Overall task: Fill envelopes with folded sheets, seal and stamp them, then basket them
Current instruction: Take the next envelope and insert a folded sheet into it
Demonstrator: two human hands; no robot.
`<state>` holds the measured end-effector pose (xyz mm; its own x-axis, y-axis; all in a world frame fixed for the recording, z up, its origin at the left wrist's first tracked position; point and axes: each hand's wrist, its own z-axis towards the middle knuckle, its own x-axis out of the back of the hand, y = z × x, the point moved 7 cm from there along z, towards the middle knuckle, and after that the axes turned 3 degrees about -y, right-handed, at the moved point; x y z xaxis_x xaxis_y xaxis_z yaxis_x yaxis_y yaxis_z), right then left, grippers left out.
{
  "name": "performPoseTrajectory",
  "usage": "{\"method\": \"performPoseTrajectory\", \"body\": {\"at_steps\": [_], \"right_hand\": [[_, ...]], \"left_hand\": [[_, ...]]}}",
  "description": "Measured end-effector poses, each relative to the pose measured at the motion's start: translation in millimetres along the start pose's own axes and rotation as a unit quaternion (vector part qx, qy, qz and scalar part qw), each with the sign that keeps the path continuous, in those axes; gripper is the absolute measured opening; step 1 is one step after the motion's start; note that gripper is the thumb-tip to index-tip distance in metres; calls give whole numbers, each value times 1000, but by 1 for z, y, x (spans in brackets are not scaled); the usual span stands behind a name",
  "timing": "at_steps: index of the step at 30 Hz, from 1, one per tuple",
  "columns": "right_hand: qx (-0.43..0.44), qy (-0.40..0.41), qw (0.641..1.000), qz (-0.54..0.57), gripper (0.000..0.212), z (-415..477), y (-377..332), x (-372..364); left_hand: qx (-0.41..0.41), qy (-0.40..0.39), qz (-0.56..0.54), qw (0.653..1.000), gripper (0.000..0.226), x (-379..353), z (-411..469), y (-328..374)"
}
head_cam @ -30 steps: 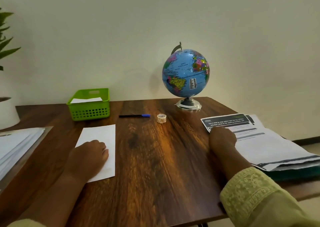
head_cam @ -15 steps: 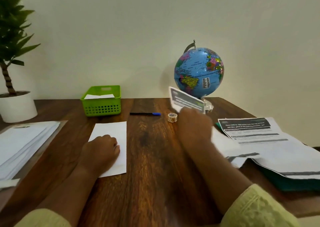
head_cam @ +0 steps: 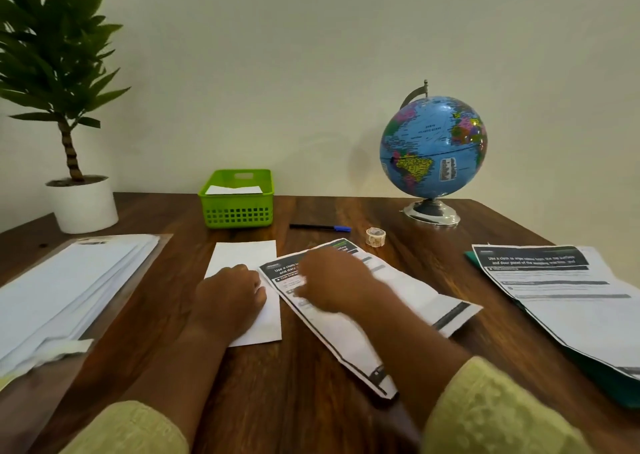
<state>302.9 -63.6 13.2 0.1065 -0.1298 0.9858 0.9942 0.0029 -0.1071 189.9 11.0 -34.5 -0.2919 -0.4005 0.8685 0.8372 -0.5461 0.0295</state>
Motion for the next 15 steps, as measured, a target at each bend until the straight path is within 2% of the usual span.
{"method": "performPoseTrajectory", "body": {"at_steps": [2,4,6,8,10,12,14,15], "right_hand": [[57,-44,997,-20,41,-1,24,13],[84,-128,988,-8,48,-6,57,11],[70,-211,975,0,56,-14,95,-4],[50,-251,967,-13,67,-23,123,-26],[58,-242,968,-26,74,-27,134,-50],[60,-190,980,-18,73,-25,131,-66],[35,-144,989,-11,74,-17,127,-73],[25,-132,991,-10,75,-11,125,-75]], "left_hand": [[3,3,2,1000,31,1,0,1],[5,-1,-3,1000,31,1,0,0],[9,-3,-11,1000,32,1,1,0],[19,-11,-7,1000,33,2,1,-2],[32,-20,38,999,34,4,1,0],[34,-13,73,997,33,9,2,3],[5,3,-6,1000,32,15,3,8],[-20,-8,-99,995,33,17,2,11]]}}
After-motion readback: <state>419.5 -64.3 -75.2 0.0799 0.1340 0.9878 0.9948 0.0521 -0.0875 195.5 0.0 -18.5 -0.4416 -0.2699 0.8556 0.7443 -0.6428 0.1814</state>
